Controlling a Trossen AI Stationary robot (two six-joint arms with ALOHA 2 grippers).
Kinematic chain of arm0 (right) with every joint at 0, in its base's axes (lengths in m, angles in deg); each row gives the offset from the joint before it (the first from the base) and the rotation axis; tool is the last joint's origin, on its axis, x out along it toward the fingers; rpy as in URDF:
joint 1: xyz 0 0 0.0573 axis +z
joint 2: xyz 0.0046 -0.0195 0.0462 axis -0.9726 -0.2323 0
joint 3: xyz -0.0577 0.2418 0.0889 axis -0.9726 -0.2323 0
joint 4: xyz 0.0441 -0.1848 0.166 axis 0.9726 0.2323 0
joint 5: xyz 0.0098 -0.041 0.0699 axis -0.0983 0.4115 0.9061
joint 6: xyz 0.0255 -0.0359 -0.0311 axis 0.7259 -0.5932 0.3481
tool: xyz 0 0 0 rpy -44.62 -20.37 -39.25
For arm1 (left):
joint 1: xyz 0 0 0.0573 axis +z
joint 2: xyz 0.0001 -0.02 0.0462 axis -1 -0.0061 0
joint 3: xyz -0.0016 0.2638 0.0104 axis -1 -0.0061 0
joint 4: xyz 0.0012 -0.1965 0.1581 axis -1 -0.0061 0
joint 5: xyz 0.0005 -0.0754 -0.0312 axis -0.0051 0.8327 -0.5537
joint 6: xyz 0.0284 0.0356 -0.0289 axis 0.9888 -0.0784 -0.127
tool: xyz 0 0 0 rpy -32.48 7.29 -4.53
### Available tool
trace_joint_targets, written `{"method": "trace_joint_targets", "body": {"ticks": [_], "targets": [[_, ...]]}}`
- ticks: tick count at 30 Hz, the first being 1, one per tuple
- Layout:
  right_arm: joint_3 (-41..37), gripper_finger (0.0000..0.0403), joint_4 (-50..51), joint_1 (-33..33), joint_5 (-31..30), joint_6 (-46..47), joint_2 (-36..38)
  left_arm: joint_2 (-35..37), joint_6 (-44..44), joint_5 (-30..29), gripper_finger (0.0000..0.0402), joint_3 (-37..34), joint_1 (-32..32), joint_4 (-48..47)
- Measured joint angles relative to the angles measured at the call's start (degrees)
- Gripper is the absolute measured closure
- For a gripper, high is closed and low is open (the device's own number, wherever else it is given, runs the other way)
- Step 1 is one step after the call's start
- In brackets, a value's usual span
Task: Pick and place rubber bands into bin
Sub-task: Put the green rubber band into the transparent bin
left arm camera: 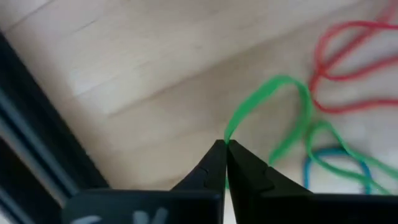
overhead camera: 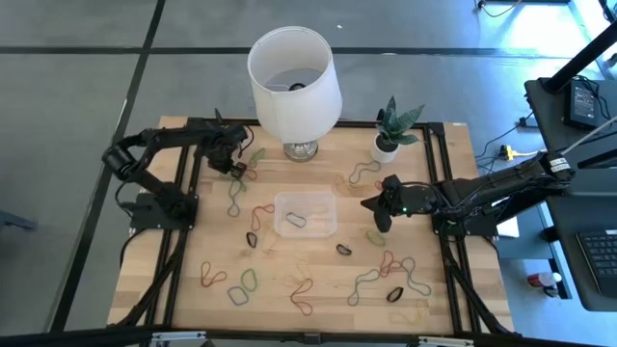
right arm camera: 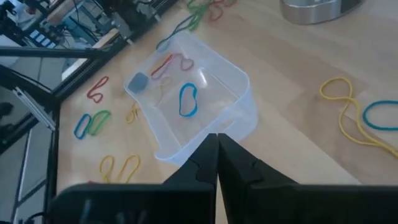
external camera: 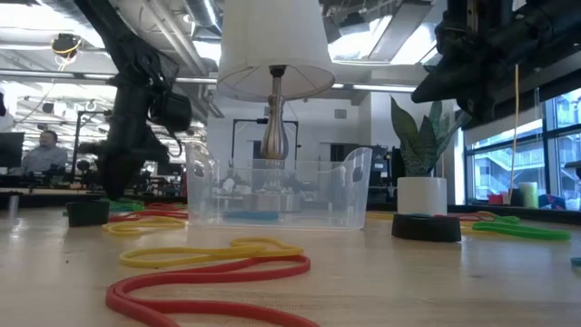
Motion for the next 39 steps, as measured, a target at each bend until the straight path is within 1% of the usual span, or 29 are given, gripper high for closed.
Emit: {"method": "trace_joint_targets", "body": {"ticks": [4,9,13,15,18,22,27,33,37,39], "targets": [[0.0,0.0391,0.79,0.0,0.01,-0.27,0.0,5.59,-2.03,-0.06,0.0399,0.0,-1.63,-6.39],[0.0,0.0391,6.57,0.0,0.04,-0.27,0.0,13.62,-10.54,1.38,0.0399,0.0,-7.29,-12.72],[0.0,0.0391,11.75,0.02,0.05,-0.29,0.0,18.49,-20.27,3.55,0.0399,1.52,-15.46,-16.06],[0.0,0.0391,14.17,0.0,0.06,-0.29,0.0,19.59,-25.61,3.3,0.04,3.84,-20.39,-16.65],[0.0,0.0391,17.52,0.0,0.04,-0.27,0.0,19.38,-32.49,1.57,0.04,8.74,-27.51,-16.66],[0.0,0.0391,20.78,0.0,0.05,-0.37,0.0,15.66,-38.52,-3.26,0.04,16.98,-36.32,-16.36],[0.0,0.0391,21.94,0.0,0.07,-2.05,0.0,6.29,-39.87,-7.77,0.04,29.08,-44.59,-16.42],[0.0,0.0391,22.25,0.02,0.07,-3.42,0.0,-7.71,-34.51,-11.54,0.04,44.33,-49.96,-16.42],[0.0,0.0391,22.32,0.02,0.27,-3.32,0.0,-16.08,-29.35,-11.92,0.04,53.6,-51.15,-16.4],[0.0,0.0391,22.34,0.02,1.33,-3.06,0.0,-19.76,-26.93,-11.99,0.04,57.44,-51.17,-16.35]]}}
